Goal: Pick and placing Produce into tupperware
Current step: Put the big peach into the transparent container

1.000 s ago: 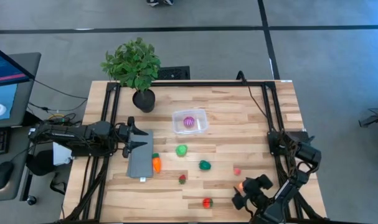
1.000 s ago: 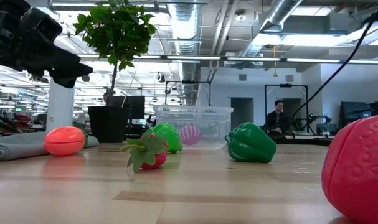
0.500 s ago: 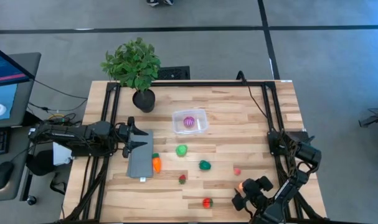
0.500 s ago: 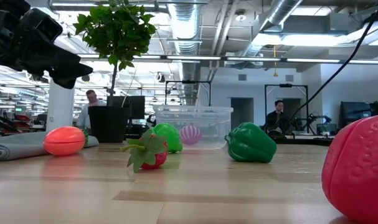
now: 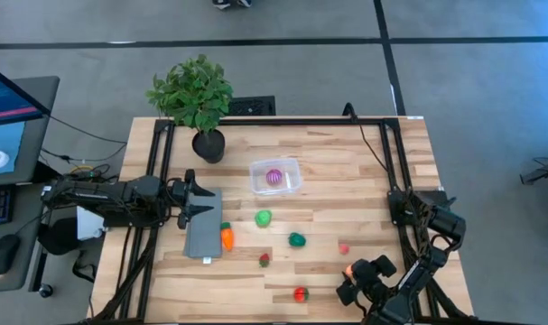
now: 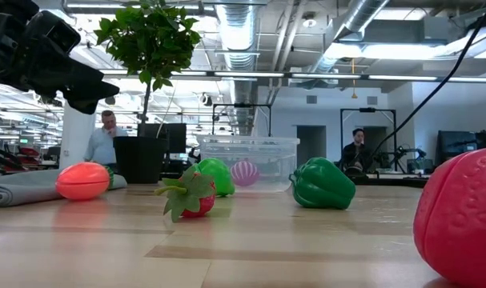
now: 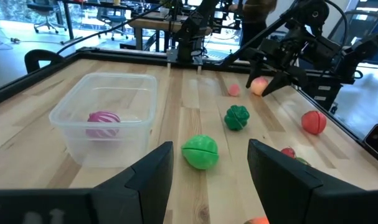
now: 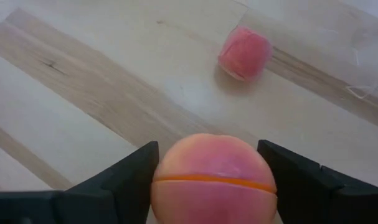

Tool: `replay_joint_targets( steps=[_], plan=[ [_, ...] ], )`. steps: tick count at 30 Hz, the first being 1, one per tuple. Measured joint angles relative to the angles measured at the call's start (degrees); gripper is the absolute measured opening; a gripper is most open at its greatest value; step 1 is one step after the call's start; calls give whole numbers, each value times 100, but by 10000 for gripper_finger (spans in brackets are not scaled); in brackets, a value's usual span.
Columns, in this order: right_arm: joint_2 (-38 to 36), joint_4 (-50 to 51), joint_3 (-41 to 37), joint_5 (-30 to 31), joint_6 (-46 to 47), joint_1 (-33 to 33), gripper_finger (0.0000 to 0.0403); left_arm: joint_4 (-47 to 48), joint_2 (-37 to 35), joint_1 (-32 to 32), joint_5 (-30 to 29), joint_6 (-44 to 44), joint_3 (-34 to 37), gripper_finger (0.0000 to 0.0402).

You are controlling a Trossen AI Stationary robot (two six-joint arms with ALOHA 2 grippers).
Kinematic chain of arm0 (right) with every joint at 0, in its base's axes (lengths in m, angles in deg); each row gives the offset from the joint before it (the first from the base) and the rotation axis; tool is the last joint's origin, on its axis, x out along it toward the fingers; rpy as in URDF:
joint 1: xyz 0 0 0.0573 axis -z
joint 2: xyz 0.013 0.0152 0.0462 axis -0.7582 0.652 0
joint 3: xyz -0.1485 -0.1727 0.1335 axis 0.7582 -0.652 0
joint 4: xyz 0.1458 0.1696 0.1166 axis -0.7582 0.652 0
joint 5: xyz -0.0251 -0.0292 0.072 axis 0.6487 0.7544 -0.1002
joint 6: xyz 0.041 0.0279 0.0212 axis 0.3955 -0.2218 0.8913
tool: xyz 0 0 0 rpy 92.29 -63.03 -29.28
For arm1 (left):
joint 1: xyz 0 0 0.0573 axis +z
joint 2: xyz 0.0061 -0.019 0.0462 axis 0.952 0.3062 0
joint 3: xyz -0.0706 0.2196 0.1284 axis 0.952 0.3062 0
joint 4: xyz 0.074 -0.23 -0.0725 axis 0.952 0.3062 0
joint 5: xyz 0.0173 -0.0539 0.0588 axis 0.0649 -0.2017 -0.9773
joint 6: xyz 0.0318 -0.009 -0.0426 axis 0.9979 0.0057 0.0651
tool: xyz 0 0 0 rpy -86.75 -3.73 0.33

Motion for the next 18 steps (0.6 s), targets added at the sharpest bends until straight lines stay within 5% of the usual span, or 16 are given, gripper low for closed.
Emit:
replay_joint_targets(
  steps=[18],
  plan=[
    [-4,36,112,11,-52,11,283,1,0,0,-9,2,1,197]
  ],
)
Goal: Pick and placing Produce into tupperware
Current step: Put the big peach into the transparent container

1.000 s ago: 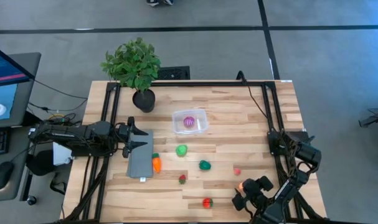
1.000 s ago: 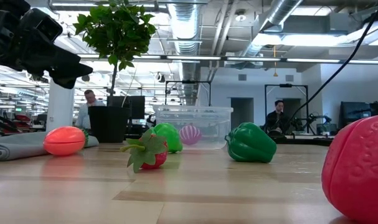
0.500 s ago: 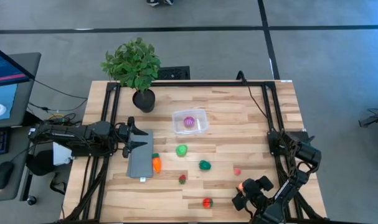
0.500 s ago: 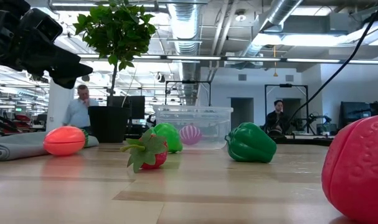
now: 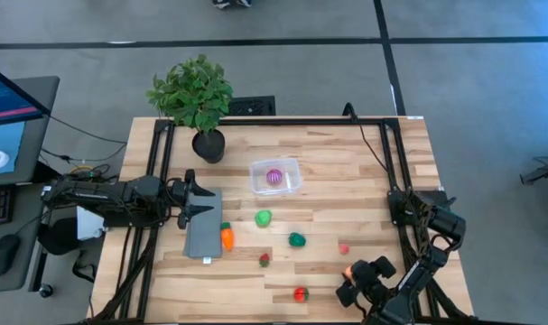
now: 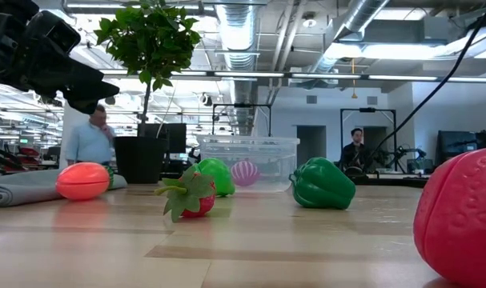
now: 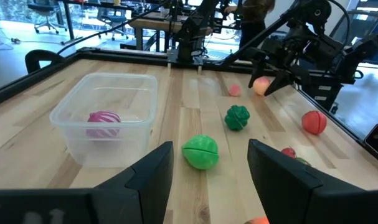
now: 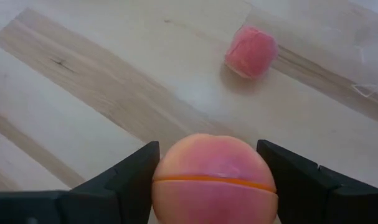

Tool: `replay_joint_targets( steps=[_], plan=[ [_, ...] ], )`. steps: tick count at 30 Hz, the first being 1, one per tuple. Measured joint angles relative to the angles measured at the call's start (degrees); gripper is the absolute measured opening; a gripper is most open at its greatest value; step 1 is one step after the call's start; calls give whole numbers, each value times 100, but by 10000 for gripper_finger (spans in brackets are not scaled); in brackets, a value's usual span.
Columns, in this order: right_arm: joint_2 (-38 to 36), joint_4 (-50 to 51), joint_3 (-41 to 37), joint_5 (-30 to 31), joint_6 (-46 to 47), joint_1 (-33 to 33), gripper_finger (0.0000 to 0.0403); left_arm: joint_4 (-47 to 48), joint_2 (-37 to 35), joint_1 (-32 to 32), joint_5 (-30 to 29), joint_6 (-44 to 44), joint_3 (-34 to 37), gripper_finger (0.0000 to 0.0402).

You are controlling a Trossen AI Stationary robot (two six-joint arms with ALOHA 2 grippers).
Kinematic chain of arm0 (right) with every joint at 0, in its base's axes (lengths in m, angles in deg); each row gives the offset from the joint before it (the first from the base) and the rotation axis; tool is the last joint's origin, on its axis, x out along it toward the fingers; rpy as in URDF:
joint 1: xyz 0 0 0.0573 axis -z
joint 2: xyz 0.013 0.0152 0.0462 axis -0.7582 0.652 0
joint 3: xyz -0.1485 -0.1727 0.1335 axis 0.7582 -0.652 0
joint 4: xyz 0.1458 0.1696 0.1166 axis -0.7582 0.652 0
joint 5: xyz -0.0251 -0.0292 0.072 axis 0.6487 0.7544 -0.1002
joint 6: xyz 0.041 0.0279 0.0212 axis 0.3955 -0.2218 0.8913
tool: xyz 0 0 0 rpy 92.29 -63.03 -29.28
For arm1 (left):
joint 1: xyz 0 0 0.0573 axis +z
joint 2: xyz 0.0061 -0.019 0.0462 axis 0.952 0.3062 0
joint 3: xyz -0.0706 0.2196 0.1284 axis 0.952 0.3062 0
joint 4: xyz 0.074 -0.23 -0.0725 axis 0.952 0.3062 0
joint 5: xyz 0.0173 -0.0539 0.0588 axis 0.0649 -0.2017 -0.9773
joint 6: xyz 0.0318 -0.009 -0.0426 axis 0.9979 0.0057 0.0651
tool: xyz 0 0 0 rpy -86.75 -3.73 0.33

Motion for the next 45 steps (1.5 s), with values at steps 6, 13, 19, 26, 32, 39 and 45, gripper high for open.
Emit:
replay_joint_targets(
  steps=[6,13,19,26,32,39,45],
  plan=[
    [0,208,300,75,-377,124,282,0,0,0,-7,3,0,197],
    [0,232,656,400,-1213,467,282,-1,1,-2,-7,7,-1,197],
    [0,377,986,513,-2090,865,282,0,2,-2,-7,5,-2,197],
    [0,485,1416,827,-3191,1337,282,0,2,-2,-7,7,-2,197],
    [0,624,1883,1158,-4233,1786,282,-1,1,-1,-4,7,0,197],
    [-2,662,2399,1404,-5620,2378,282,-1,2,-2,-2,-26,-1,197],
    [-4,1124,2535,1401,-6097,2875,282,0,2,-2,14,-82,0,197]
  ],
)
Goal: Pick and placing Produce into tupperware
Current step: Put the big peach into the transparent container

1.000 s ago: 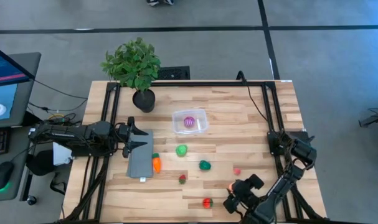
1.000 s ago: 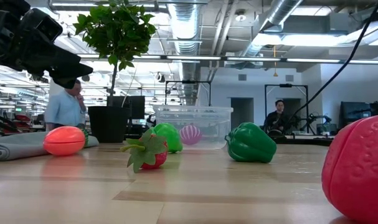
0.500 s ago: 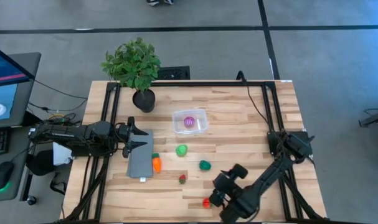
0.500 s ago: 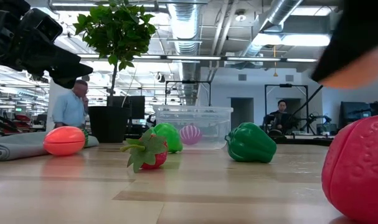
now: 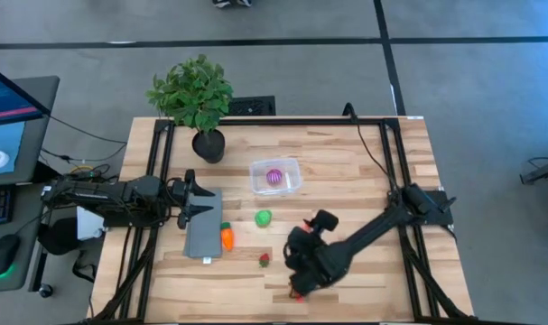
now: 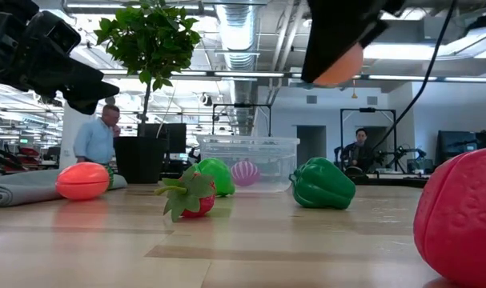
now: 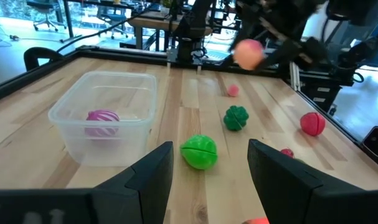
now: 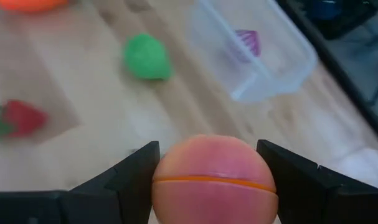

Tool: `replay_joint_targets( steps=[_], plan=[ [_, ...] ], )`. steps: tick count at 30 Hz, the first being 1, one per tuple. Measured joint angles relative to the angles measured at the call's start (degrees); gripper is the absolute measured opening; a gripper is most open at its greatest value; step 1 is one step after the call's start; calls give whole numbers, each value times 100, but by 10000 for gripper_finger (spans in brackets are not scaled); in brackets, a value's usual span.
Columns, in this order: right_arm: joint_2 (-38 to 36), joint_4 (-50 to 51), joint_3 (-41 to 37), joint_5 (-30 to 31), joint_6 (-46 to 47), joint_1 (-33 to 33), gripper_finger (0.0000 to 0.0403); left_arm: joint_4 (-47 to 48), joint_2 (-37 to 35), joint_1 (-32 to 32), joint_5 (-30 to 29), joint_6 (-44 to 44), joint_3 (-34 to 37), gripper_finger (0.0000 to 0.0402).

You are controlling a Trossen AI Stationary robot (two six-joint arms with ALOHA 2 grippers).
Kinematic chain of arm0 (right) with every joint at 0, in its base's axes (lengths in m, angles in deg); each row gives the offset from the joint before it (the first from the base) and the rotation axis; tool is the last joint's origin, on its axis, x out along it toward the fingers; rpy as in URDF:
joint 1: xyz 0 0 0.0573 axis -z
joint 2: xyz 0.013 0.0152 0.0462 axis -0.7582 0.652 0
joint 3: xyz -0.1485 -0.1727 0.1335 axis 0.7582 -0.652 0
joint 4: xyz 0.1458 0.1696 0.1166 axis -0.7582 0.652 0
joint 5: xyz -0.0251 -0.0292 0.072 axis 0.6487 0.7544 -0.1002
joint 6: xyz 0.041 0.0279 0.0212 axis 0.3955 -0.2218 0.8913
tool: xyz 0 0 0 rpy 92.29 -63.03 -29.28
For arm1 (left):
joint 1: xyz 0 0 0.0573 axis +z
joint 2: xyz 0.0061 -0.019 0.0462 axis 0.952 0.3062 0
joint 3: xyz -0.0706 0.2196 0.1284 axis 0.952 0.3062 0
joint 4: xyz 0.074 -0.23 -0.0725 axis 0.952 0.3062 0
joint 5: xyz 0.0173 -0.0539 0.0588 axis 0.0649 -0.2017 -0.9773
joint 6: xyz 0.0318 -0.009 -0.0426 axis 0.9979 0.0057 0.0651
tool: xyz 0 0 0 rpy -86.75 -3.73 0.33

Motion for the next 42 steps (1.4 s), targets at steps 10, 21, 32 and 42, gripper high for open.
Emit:
replay_joint_targets(
  steps=[10,21,32,42],
  plan=[
    [-89,546,0,210,-347,711,282,-13,0,0,128,-12,0,197],
    [-786,417,-313,834,-521,1177,282,-17,0,0,139,-75,0,197],
    [-2351,-2363,-2986,1078,-774,1349,282,-19,0,0,139,-52,-1,197],
    [-3467,-6384,-4762,300,-3294,2319,282,-19,0,0,134,-25,0,197]
  ],
)
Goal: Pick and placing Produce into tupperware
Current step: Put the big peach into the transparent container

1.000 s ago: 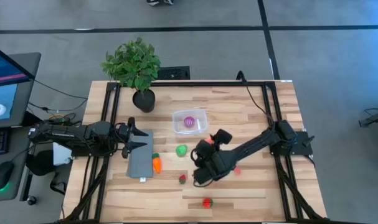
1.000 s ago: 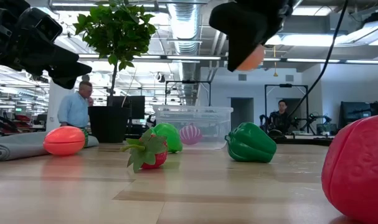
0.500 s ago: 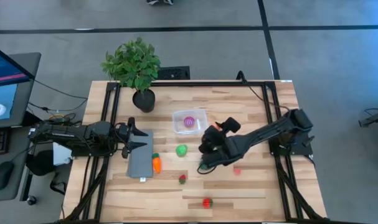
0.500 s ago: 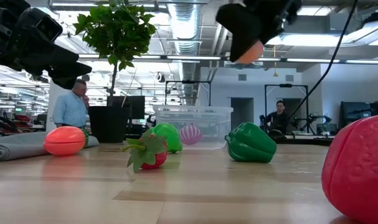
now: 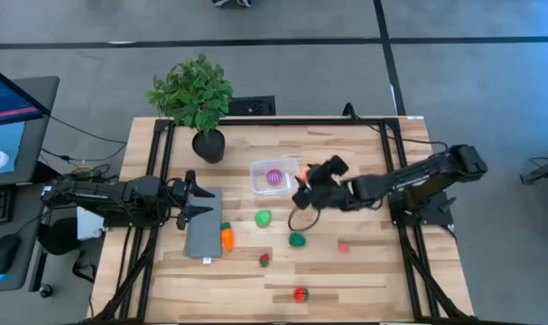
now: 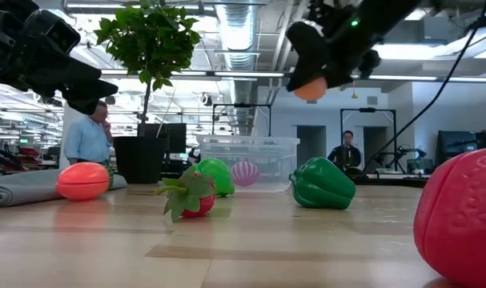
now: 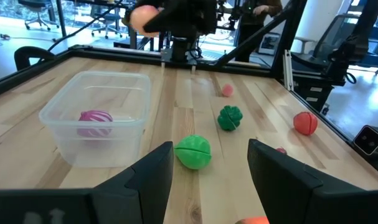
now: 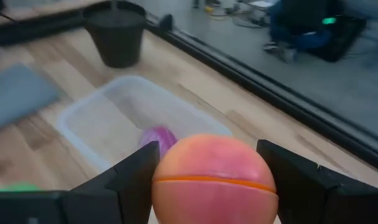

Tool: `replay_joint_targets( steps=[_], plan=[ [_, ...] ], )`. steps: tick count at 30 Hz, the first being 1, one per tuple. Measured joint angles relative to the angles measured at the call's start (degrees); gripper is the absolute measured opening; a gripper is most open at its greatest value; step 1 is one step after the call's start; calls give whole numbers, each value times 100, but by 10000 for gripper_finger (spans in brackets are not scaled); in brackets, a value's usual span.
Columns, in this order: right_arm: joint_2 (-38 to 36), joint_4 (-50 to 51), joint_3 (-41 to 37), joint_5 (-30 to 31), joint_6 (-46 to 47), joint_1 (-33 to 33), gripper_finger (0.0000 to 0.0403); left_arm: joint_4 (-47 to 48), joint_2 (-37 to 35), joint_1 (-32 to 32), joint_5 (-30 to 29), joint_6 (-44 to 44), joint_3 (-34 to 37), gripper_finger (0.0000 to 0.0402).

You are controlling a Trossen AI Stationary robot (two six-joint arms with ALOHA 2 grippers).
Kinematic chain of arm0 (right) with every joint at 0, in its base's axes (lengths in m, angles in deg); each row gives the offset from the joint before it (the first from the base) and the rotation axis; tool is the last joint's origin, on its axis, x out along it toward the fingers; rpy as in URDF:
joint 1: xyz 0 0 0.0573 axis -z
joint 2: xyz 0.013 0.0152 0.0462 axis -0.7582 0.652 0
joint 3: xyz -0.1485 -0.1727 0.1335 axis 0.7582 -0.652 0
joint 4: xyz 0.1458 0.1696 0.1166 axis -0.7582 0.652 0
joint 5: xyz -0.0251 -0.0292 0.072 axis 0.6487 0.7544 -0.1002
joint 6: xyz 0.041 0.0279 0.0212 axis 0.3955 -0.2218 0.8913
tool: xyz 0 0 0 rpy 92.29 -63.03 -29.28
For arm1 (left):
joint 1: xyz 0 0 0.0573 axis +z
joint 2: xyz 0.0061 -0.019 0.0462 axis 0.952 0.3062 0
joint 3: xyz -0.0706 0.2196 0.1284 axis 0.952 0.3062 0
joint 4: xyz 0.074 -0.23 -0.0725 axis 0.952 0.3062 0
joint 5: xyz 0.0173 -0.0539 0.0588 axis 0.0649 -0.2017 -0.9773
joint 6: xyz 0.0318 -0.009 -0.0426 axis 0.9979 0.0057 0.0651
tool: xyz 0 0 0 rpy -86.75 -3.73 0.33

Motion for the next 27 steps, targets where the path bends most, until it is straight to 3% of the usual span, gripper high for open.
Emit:
replay_joint_targets(
  steps=[7,16,27],
  plan=[
    [99,-1487,-141,-1413,-1199,947,282,2,0,0,-30,0,0,197],
    [565,-2129,-117,-2712,-1264,1655,282,2,0,1,-38,2,-1,197],
    [1422,-2829,-125,-3333,-1259,1927,282,4,0,1,-45,-2,-1,197]
  ],
)
